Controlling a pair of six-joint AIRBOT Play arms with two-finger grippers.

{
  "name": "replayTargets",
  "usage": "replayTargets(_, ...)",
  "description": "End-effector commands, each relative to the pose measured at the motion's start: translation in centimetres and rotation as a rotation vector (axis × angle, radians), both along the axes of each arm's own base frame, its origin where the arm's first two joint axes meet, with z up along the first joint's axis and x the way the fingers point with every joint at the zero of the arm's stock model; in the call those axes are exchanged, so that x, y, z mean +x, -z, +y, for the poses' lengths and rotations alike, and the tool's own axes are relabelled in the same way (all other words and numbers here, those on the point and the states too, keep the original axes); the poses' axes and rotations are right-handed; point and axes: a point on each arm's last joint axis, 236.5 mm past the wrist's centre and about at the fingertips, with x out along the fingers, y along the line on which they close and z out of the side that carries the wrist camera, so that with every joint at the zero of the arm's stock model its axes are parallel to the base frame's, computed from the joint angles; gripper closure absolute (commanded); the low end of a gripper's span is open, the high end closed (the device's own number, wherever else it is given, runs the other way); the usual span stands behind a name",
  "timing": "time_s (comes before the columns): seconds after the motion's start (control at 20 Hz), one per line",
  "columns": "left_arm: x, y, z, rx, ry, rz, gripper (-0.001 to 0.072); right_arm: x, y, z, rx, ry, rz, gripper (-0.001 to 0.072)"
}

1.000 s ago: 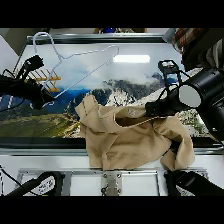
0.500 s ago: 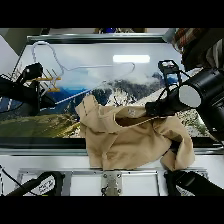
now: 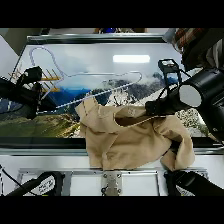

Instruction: Fold the clothes and pants, and hang the long-sleeved shirts on hangers.

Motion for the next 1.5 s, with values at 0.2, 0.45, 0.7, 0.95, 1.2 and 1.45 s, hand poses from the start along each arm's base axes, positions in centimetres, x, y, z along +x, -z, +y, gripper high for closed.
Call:
replayTargets(0.2, -1.1, 0.0, -2.8, 0.003, 0.105, 0.003, 0.0692, 0.9, -1.6, -2.2, 0.053, 0.103, -0.009, 0.0686)
replayTargets(0.45, -1.5, 0.2, -3.8, 0.014, 0.143, 0.007, 0.0691, 1.0, -1.6, -2.4, 0.073, 0.120, -0.001, 0.0687)
replayTargets(0.7, -2.9, 3.0, -4.2, 0.076, 0.179, 0.080, 0.0691, 1.0, -1.8, -2.4, 0.076, 0.120, -0.004, 0.0687)
replayTargets(0.95, -2.3, 6.1, -5.8, 0.062, 0.149, 0.079, 0.0691, 1.3, -2.8, -2.3, 0.090, 0.117, -0.030, 0.0687)
replayTargets(1.2, -1.1, 6.5, -7.3, 0.069, 0.127, 0.087, 0.0691, 0.4, -2.9, -2.1, 0.085, 0.084, -0.003, 0.0687)
replayTargets(1.45, 0.2, 6.4, -9.6, 0.074, 0.177, 0.089, 0.0692, -0.1, -3.1, -2.4, 0.069, 0.062, 0.014, 0.0687)
